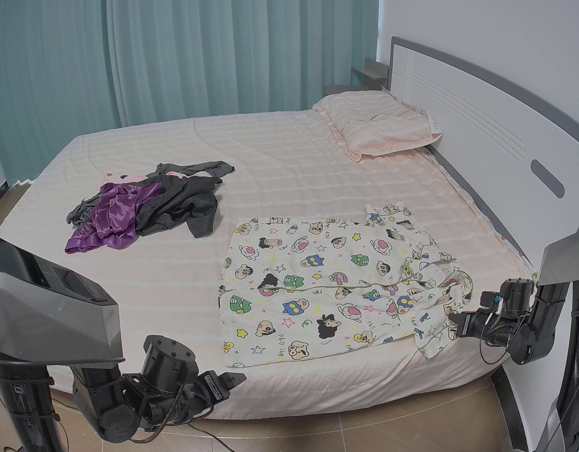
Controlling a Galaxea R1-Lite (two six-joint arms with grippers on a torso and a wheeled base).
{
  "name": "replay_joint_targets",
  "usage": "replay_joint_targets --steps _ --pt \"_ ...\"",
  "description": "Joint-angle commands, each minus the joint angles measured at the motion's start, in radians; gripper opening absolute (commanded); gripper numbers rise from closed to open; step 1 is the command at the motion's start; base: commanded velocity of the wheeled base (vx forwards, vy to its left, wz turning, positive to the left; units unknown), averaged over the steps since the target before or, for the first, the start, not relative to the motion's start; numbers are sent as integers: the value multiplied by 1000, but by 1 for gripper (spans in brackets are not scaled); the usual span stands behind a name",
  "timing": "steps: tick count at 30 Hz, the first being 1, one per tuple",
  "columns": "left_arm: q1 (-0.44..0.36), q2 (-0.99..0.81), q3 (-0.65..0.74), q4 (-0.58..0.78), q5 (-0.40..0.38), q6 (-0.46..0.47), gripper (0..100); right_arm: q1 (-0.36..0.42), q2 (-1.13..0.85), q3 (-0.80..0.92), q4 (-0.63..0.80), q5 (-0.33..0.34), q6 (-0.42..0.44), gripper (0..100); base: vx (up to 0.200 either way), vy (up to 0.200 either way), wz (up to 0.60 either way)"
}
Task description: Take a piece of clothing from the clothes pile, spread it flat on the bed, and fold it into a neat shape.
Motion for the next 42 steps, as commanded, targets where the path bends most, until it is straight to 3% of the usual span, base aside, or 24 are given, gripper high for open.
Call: replay_joint_targets --steps 1,19,24,26,31,36,42 --pt "0 4 0 0 0 0 100 -13 -2 -81 62 -3 2 100 0 0 0" --pt "0 7 -2 0 0 1 100 -136 -7 11 51 14 -9 100 0 0 0" --pt "0 7 -2 0 0 1 100 -188 6 36 51 98 -147 100 0 0 0" --pt "0 7 -2 0 0 1 100 -213 7 63 51 179 -247 100 0 0 0" --pt "0 7 -2 0 0 1 100 -207 16 57 51 253 -307 100 0 0 0" --pt "0 7 -2 0 0 1 100 -159 62 14 56 256 -362 100 0 0 0" --pt "0 7 -2 0 0 1 100 -124 92 -41 68 256 -363 100 0 0 0"
